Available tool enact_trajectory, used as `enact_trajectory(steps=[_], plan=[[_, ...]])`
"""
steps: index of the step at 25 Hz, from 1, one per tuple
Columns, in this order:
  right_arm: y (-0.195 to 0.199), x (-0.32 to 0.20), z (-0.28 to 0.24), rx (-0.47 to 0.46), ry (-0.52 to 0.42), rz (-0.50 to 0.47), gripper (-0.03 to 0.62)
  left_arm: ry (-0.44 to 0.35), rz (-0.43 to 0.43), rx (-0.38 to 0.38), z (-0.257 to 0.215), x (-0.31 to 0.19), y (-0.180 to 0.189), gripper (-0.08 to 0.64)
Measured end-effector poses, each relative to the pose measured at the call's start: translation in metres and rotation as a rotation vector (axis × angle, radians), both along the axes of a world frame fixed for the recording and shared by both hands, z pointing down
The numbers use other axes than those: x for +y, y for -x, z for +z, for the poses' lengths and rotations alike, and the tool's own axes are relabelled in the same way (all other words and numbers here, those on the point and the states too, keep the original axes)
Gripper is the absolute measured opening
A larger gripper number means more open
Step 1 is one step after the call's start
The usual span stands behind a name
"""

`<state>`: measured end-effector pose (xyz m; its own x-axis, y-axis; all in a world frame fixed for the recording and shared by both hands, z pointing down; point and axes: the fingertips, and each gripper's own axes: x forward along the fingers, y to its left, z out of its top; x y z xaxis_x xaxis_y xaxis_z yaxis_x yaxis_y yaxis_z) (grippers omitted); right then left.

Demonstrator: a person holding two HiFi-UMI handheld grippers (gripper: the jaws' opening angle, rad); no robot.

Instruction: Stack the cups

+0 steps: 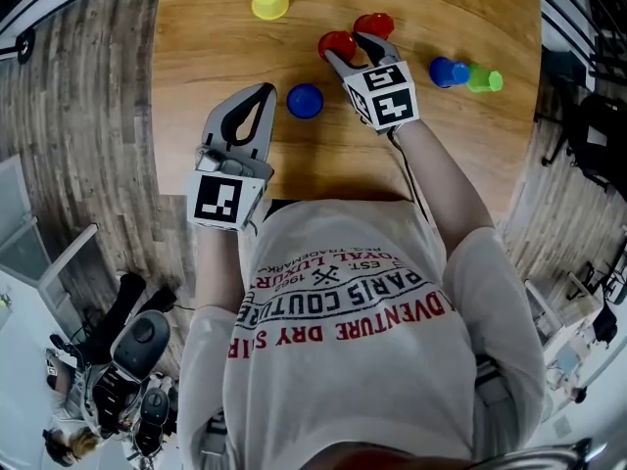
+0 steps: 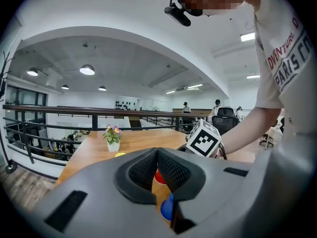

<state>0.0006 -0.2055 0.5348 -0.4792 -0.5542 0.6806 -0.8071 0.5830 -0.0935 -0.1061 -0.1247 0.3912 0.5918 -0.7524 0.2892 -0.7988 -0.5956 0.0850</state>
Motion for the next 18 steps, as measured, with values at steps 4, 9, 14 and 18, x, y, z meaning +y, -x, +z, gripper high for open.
enact_trajectory(steps=[4, 9, 14, 18], plan=[[0.000, 0.002, -0.001, 0.015, -0.004, -0.031, 0.241, -0.007, 0.000, -0.005, 0.000, 0.000, 0.000, 0.017], [-0.006, 0.012, -0.008, 0.038, -0.022, -0.036, 0.239, -0.025, 0.003, 0.002, -0.007, 0.002, -0.001, 0.017], [-0.016, 0.034, -0.019, 0.023, -0.027, 0.014, 0.239, -0.051, 0.047, 0.011, -0.014, 0.009, -0.003, 0.015], [-0.020, 0.059, -0.020, 0.030, -0.023, 0.027, 0.239, -0.059, 0.080, 0.011, -0.015, 0.016, -0.006, 0.017]])
